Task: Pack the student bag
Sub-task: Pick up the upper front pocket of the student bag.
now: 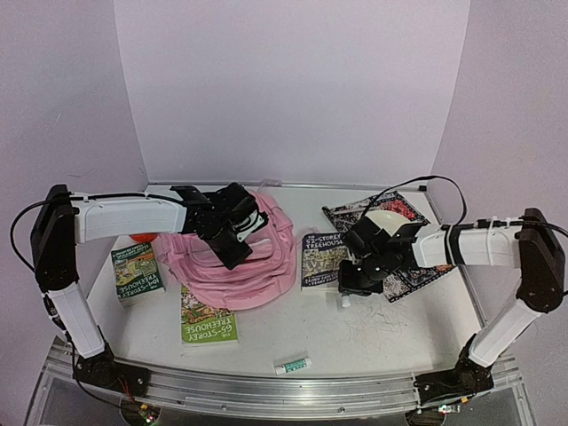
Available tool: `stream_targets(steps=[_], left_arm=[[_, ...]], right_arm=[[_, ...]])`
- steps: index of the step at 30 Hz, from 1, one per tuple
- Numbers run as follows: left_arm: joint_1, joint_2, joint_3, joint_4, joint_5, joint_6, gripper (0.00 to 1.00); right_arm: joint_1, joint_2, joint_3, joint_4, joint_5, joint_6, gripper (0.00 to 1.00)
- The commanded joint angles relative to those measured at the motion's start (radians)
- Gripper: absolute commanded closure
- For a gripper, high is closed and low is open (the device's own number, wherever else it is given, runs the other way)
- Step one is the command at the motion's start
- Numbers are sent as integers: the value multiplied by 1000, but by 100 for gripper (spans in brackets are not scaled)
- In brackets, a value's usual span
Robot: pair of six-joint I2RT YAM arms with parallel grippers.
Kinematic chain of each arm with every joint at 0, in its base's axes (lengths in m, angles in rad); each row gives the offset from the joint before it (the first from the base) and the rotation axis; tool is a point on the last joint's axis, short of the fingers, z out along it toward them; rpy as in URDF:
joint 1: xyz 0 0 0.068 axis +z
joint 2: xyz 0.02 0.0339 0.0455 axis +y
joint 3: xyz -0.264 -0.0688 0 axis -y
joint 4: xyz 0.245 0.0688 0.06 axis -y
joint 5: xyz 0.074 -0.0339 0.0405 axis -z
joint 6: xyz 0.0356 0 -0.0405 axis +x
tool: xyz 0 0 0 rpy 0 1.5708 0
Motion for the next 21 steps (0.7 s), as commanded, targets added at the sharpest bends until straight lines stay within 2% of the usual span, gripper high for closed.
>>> stream_targets(steps=[1, 3, 7, 8, 14, 21], left_arm=[[8, 3, 46, -21, -87, -16, 54], [9, 4, 44, -23, -99, -20, 60], [8, 11, 42, -26, -103, -22, 63], [8, 16, 43, -27, -102, -20, 67], [8, 40, 64, -32, -99, -13, 100], [8, 9, 127, -45, -69, -47, 100]], right_arm=[[5, -68, 48, 12, -20, -16, 100], [5, -88, 50, 24, -29, -12, 100], [5, -122, 55, 55, -55, -1, 100], [5, -129, 57, 64, -58, 3, 100], [5, -175, 54, 154, -106, 39, 100], [5, -143, 48, 330, -208, 105, 100]])
